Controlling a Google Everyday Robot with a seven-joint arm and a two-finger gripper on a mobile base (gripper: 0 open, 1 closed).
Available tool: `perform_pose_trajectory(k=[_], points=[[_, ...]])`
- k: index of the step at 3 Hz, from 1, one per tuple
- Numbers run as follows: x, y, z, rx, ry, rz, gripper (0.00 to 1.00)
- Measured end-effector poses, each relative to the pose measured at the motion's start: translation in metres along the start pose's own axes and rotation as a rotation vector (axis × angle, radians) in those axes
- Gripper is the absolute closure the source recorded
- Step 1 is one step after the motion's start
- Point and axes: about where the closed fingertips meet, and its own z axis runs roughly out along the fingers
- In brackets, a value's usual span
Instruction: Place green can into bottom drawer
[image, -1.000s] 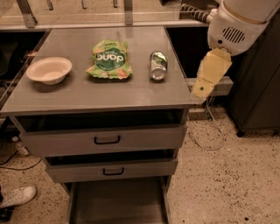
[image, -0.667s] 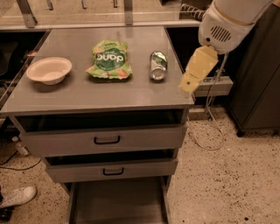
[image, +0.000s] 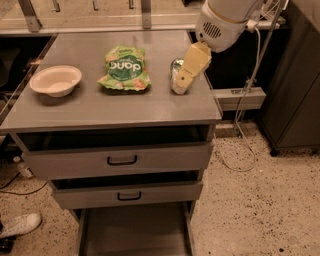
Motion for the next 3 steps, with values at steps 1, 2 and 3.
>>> perform_pose_trajectory(k=[1,2,3], points=[[-0.004,0.000,0.001,-0.001,-0.004,-0.001,0.00],[-0.011,-0.001,0.008,-0.025,-0.025,0.000,0.00],[-0.031,-0.016,0.028,-0.044,-0.037,0.064,0.00]])
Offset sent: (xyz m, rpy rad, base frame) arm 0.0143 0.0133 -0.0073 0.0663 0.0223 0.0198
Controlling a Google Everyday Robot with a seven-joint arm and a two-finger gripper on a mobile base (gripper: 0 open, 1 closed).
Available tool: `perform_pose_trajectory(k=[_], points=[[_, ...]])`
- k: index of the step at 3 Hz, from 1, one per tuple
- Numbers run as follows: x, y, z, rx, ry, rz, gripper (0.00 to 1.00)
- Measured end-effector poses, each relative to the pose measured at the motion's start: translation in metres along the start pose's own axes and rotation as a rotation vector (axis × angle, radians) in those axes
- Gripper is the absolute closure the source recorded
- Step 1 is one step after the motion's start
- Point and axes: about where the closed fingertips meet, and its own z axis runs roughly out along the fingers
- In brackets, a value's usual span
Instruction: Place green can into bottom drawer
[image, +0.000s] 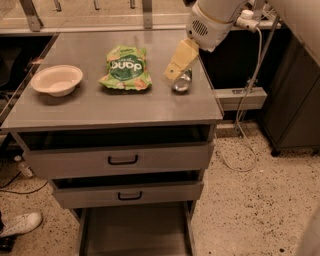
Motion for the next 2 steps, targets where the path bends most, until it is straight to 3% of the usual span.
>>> perform_pose_trajectory(k=[2], points=[[-0.028,-0.038,0.034,0.016,0.010,0.127,0.00]])
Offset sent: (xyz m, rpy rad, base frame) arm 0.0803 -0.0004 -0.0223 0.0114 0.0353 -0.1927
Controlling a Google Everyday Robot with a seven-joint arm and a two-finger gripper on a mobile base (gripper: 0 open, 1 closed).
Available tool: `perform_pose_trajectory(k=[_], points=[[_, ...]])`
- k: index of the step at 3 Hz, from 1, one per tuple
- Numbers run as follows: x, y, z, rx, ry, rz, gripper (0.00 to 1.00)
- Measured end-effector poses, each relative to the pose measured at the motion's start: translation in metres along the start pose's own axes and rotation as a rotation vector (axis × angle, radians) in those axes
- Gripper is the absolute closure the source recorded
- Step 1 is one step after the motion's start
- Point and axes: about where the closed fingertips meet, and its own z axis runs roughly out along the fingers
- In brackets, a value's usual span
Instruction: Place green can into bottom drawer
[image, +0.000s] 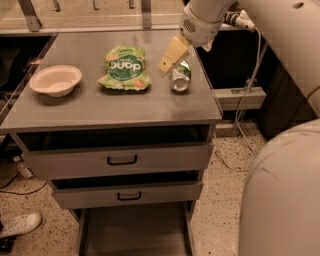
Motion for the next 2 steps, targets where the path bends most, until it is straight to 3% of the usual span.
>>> perform_pose_trajectory(k=[2], points=[[-0.013,-0.024,0.028,0.047,0.046,0.042,0.00]])
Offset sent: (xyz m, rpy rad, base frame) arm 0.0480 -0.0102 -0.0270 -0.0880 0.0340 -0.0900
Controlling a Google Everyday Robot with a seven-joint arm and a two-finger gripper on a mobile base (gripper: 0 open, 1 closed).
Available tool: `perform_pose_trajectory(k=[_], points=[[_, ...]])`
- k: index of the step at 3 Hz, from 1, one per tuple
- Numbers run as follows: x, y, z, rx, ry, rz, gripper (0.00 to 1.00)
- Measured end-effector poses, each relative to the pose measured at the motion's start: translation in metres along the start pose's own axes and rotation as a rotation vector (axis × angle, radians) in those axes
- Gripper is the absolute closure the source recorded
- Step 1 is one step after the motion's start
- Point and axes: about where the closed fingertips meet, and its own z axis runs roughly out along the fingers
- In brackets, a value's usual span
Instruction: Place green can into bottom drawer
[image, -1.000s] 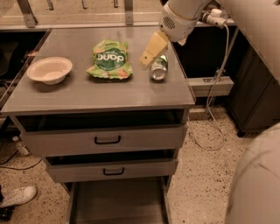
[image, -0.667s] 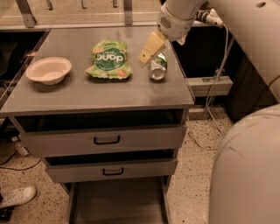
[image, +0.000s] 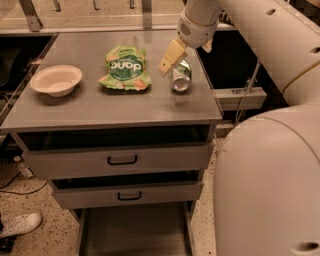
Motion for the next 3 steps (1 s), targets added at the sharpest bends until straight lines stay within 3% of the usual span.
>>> perform_pose_trajectory(k=[3], points=[[-0.009,-0.009,0.051,0.013,0.080,0.015,0.00]])
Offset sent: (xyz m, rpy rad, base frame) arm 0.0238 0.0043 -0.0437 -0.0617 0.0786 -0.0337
